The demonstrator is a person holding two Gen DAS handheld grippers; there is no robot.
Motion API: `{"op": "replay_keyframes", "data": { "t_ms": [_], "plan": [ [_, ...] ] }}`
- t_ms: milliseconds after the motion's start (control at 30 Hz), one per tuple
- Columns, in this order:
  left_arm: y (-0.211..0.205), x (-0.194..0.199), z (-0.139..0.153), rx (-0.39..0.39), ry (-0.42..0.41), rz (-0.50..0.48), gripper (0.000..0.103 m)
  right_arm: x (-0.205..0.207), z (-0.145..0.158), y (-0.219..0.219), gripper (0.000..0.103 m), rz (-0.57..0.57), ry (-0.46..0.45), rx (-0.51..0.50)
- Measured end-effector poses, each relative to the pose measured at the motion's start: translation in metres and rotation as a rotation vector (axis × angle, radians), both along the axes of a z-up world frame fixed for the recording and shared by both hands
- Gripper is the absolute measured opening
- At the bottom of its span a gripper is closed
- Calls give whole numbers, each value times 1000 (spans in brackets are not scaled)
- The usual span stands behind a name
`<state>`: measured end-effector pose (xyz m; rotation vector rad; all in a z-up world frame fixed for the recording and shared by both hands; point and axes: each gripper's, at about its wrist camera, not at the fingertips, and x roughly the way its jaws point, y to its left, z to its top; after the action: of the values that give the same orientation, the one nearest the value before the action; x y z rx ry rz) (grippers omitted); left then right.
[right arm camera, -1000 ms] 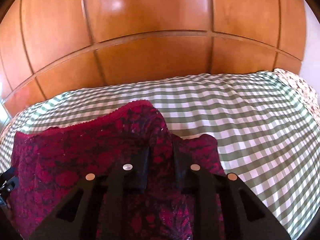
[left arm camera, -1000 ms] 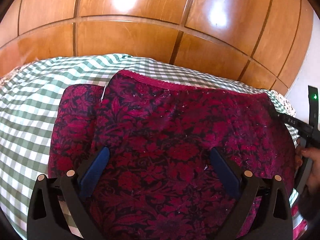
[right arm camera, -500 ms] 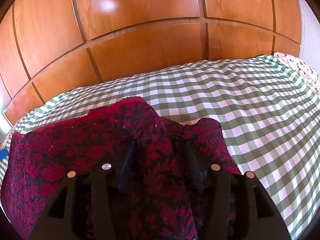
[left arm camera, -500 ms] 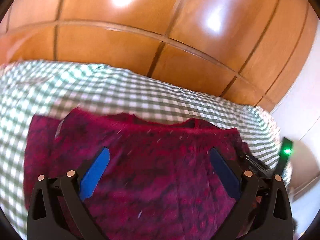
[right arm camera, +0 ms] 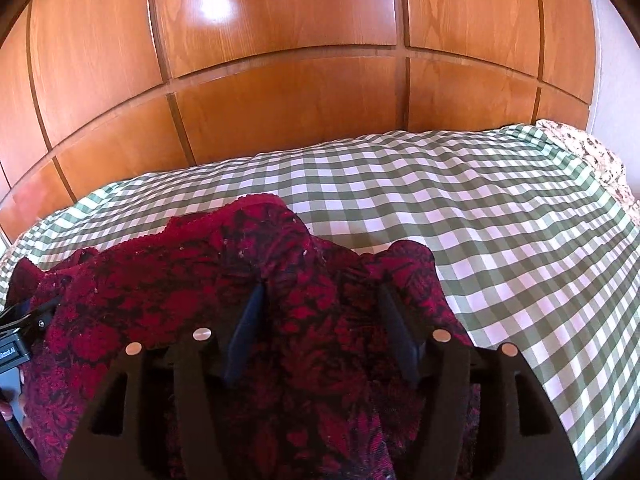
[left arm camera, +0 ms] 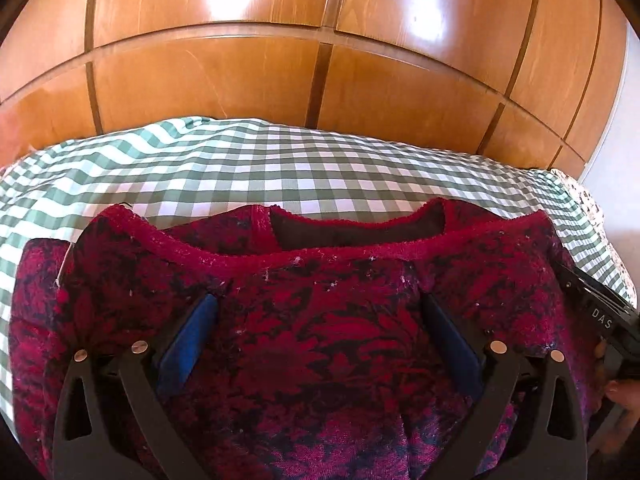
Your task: Fold small clothes
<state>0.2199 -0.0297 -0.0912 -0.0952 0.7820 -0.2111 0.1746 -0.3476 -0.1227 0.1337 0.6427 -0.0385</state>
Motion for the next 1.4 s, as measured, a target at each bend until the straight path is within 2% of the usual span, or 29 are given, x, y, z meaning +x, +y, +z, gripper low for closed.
{"op": "replay_keyframes", "data": {
  "t_ms": [200, 267, 333, 400, 467, 533, 600, 667, 733, 800, 867, 1067, 1233, 1367, 1400],
  "plan": [
    [-1, 1, 0, -1, 1, 1, 100, 0, 1, 0, 62, 0, -1, 0],
    [-1, 1, 0, -3, 1, 1, 100, 0, 2, 0, 72, 8, 6, 5],
    [-1, 0, 0, -3, 0, 1, 100, -3, 9, -2, 77, -10, 10, -3],
    [0, 0, 1, -5, -1, 1, 100, -16, 25, 0, 83, -68, -30, -40],
    [0, 0, 1, -11, -2, 2, 100, -26, 36, 6, 89, -63, -78, -33],
    [0, 0, 1, -10, -3, 3, 100, -31, 42, 15, 89, -38, -110, -21],
    [0, -1, 1, -11, -3, 3, 100, -33, 45, 30, 87, 42, -144, -37],
    [0, -1, 1, -10, -3, 3, 100, -26, 39, 48, 70, 66, -126, -154],
    [0, -1, 1, -10, -4, 3, 100, -14, 23, 50, 70, 56, -69, -187],
    [0, -1, 1, -12, -6, 3, 100, -1, 2, 31, 75, 23, 4, -82],
    [0, -2, 2, -16, -8, 2, 100, 5, -1, 16, 75, 11, 20, 15],
    [23, -21, 16, -106, -12, 19, 100, 7, -2, 14, 77, 13, 12, 25],
    [57, -52, 24, -79, -29, 114, 100, -2, 3, 14, 83, 16, -25, 41],
    [87, -81, 28, -127, -84, 137, 100, -23, 11, 14, 83, 30, -106, 57],
    [90, -87, 28, -98, -93, 169, 100, -31, 14, 15, 83, 34, -125, 54]
  ]
}}
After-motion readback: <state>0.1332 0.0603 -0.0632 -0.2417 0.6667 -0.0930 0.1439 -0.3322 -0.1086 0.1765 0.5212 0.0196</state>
